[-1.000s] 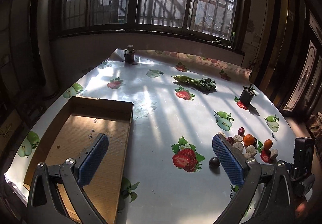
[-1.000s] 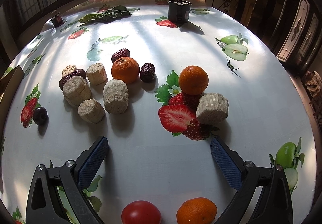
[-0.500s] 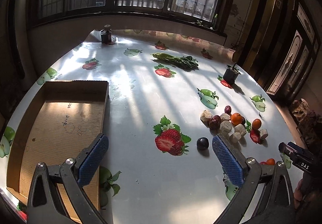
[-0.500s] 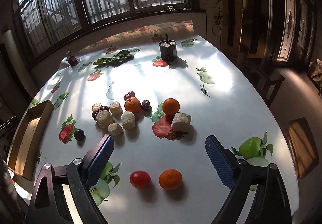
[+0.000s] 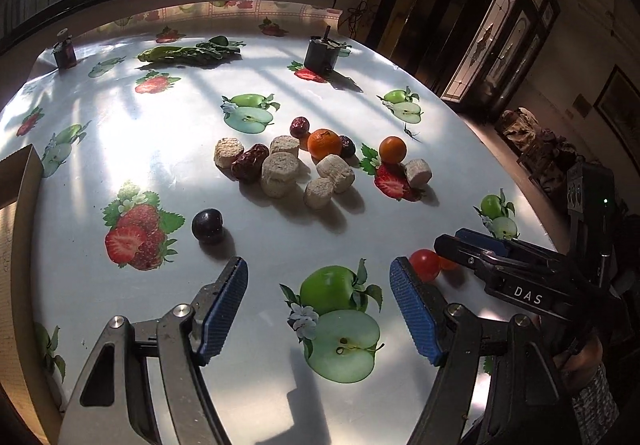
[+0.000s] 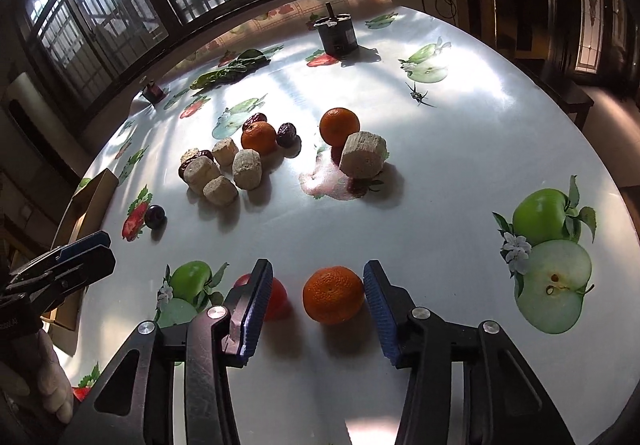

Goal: Organize fruits
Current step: 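Close the left gripper on the dark plum while the right gripper closes on the tomato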

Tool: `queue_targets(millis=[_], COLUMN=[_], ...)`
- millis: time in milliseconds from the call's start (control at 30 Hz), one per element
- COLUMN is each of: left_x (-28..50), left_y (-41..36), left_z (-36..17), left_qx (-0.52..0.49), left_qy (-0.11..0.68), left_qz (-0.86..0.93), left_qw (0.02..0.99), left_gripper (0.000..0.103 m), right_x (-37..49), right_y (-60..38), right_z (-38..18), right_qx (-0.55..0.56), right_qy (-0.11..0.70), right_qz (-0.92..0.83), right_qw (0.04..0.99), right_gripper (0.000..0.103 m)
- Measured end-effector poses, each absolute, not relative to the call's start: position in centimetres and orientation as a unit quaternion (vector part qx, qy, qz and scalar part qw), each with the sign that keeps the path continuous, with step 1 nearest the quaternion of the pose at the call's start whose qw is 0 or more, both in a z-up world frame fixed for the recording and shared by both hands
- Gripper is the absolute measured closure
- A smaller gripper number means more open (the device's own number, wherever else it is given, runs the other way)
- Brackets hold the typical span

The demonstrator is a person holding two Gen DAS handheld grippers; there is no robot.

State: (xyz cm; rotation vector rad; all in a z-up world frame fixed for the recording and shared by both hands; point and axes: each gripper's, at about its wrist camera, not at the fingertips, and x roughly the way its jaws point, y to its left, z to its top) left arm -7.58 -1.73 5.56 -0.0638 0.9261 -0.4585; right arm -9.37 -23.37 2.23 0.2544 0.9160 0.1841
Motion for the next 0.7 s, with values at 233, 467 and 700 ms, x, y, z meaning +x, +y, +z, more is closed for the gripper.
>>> queue_targets(millis=[233, 467, 700], left_x=[-3.8, -1.8, -1.0], left_y=[5.3, 7.0, 3.1], left_z=[5.1, 3.3, 2.3], left_qx=[-0.064, -0.083, -0.034], left_qy=[0.457, 0.479, 0.470], left_qz=[-0.121, -0.116, -0.156], left_qw=[0.879, 0.866, 0.868], left_gripper=[0.030, 0.030, 0.033], right_x=[-9.3, -8.6, -10.2], right_y=[-23.6, -22.6, -21.5], right_z=[4.3, 4.4, 4.7], right_qx=[0.118, 0.112, 0.069], right_qy=[0.426, 0.428, 0.414], right_qz=[0.087, 0.109, 0.125], right_qw=[0.893, 0.890, 0.899], right_gripper=[0.053, 0.053, 0.053])
